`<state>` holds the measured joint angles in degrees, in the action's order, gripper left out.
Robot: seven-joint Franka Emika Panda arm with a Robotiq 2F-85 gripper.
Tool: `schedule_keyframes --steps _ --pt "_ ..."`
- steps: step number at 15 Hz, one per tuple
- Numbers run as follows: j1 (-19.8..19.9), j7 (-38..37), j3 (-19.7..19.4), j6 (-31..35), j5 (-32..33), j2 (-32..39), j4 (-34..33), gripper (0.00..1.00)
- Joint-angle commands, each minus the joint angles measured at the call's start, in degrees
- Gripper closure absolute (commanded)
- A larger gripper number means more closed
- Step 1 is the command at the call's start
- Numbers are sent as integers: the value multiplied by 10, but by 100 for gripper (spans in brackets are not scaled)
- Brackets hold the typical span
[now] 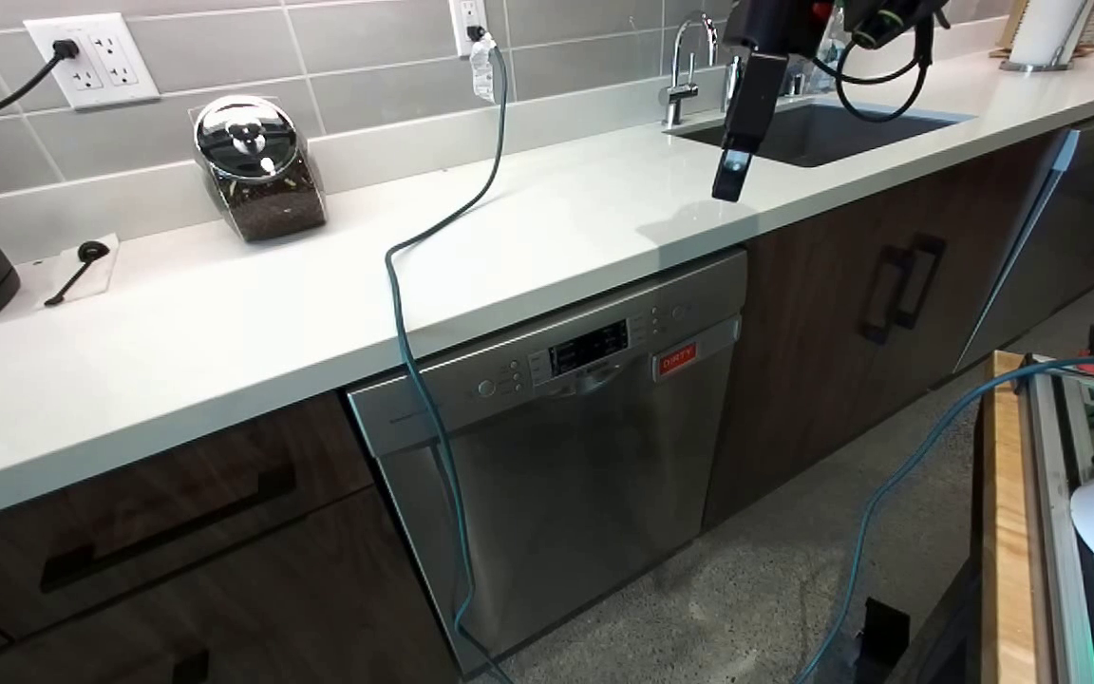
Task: Press the button on the oven
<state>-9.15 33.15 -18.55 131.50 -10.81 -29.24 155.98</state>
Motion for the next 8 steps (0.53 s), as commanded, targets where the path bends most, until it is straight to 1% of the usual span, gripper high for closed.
schedule_keyframes --steps 1,3,5,7,8 --pt "17 8 18 -4 -11 2 -1 0" --pt "-6 34 7 -7 -39 21 -2 0" --pt "-32 69 3 -5 -86 37 4 0" --pt "-43 81 16 10 -129 53 14 0" --pt "-44 76 30 37 -146 58 24 0"
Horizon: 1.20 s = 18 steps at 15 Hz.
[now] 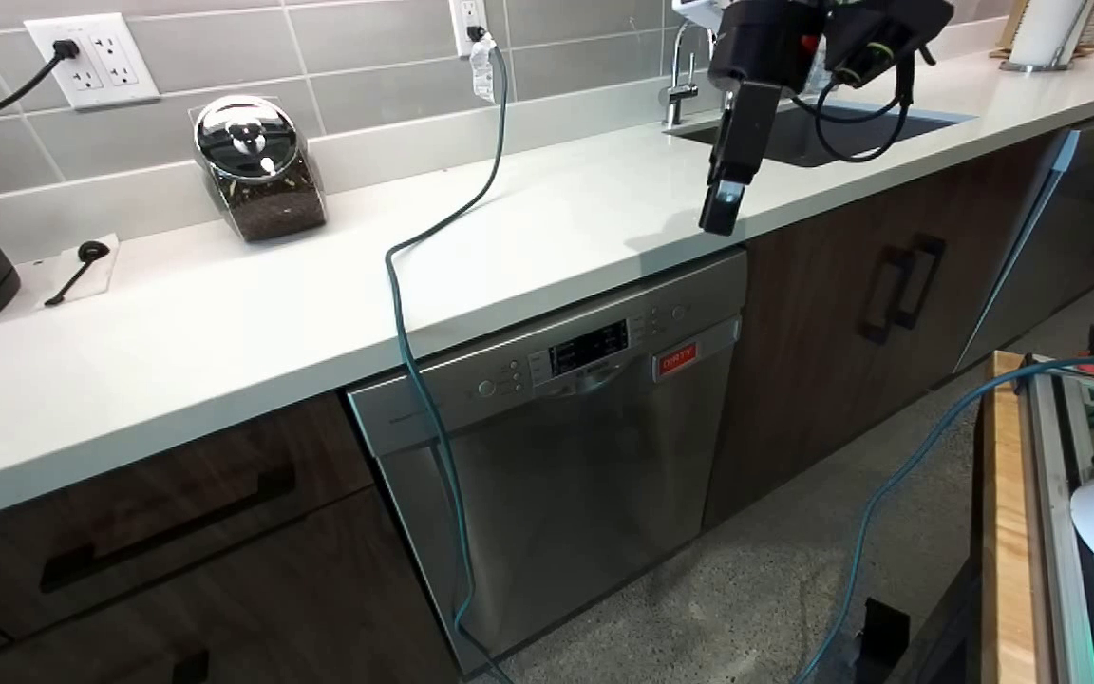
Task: Press the button on the oven
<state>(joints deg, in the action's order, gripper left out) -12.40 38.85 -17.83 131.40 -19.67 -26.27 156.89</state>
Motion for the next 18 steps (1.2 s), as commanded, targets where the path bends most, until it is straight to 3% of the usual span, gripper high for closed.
schedule_keyframes --steps 1,4,6,10,18 --pt "-16 16 32 50 -74 48 2 0" --pt "-28 16 63 149 -120 76 7 0" --pt "-41 28 81 258 -137 103 8 0" --pt "-103 70 85 394 -236 154 9 0" --pt "-186 172 79 419 -474 207 9 0"
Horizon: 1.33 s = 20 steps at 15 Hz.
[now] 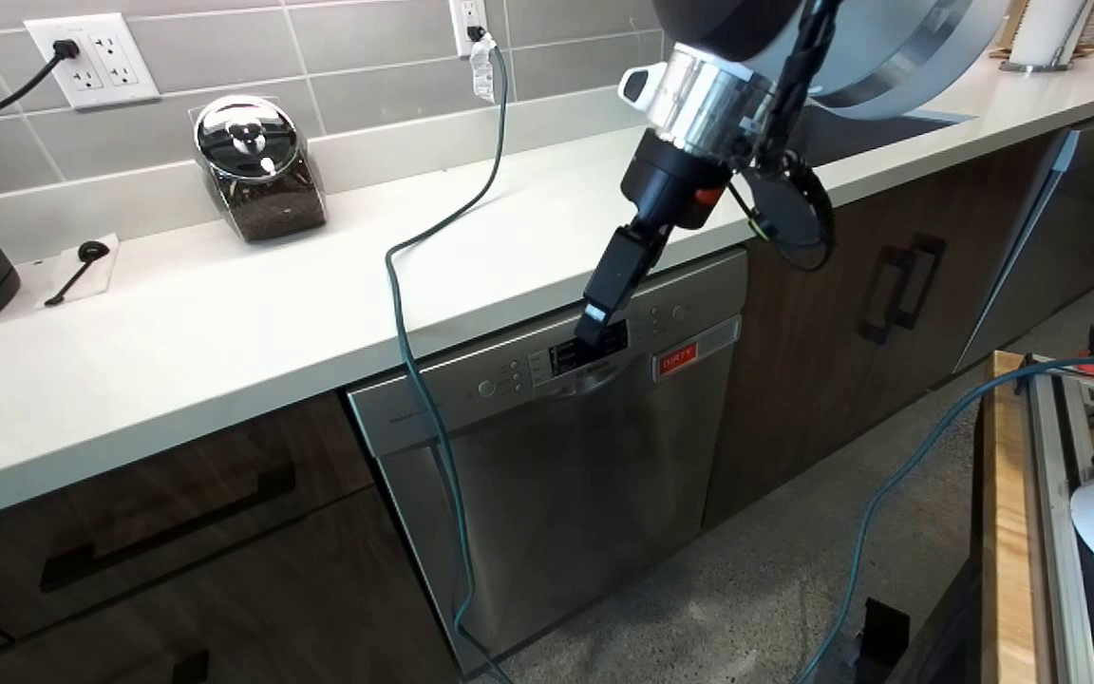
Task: Press the button on the oven
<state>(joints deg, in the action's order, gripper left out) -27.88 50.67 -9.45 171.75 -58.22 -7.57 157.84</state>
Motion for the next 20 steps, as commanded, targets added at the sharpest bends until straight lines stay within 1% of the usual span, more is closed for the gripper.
schedule_keyframes --steps 1,3,4,5,7,12,14,15,19,20 --pt "-35 74 -3 17 -117 33 -3 0" --pt "-41 120 -2 14 -178 50 -12 0" --pt "-38 140 -5 -4 -192 58 -20 0" --pt "-30 98 0 0 -147 31 -3 0" --pt "-30 118 0 0 -167 43 -7 0" --pt "-30 121 0 0 -170 48 -12 0" --pt "-35 142 2 5 -204 69 -32 0" --pt "-37 140 4 8 -210 77 -38 0" --pt "-42 145 13 10 -270 106 -66 0" --pt "-43 143 16 19 -284 119 -73 0"
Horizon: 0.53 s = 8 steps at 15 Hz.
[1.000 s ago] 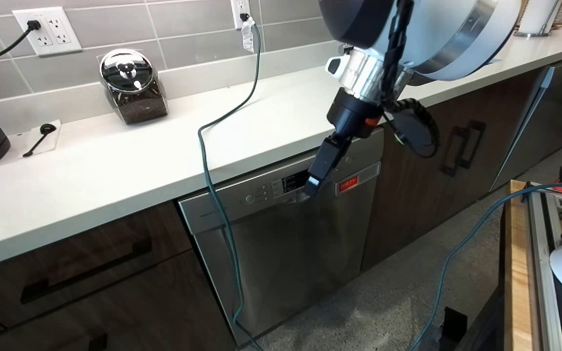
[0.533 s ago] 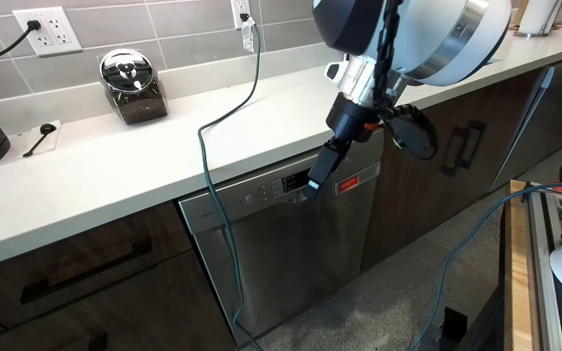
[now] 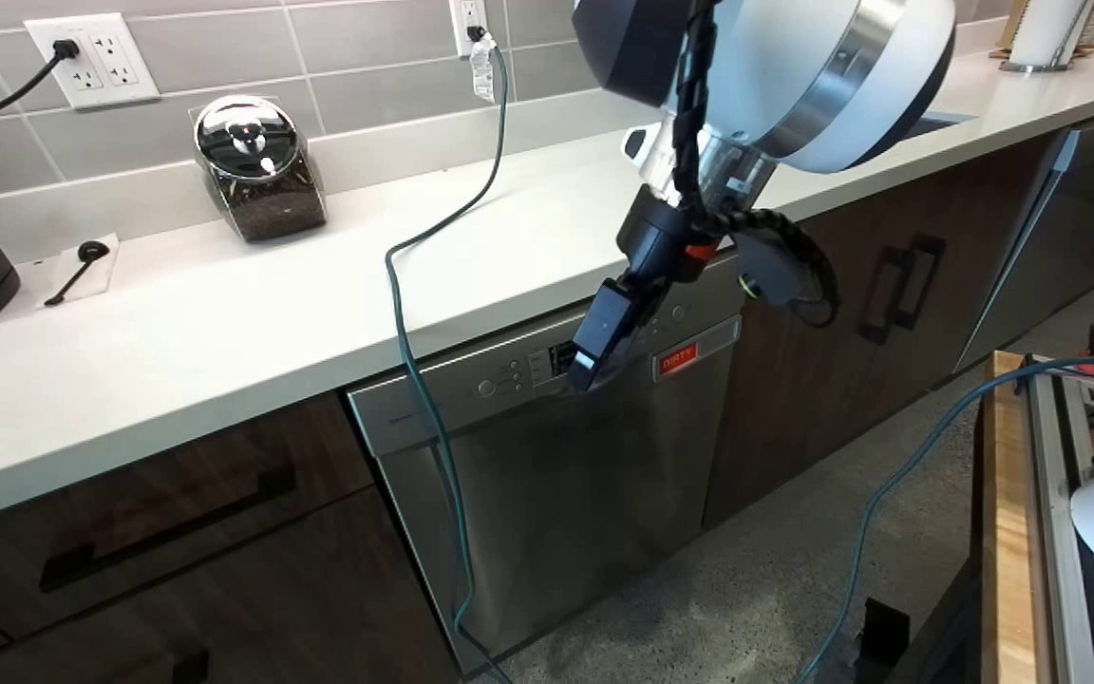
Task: Press the button on the oven
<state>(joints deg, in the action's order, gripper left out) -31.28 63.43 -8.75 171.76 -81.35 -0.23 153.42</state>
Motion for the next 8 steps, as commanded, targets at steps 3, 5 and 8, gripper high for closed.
schedule_keyframes --steps 3,5,8 --pt "-9 76 14 40 -124 74 -60 0" --pt "-9 134 16 54 -168 93 -83 0" --pt "-8 219 10 50 -228 124 -121 0"
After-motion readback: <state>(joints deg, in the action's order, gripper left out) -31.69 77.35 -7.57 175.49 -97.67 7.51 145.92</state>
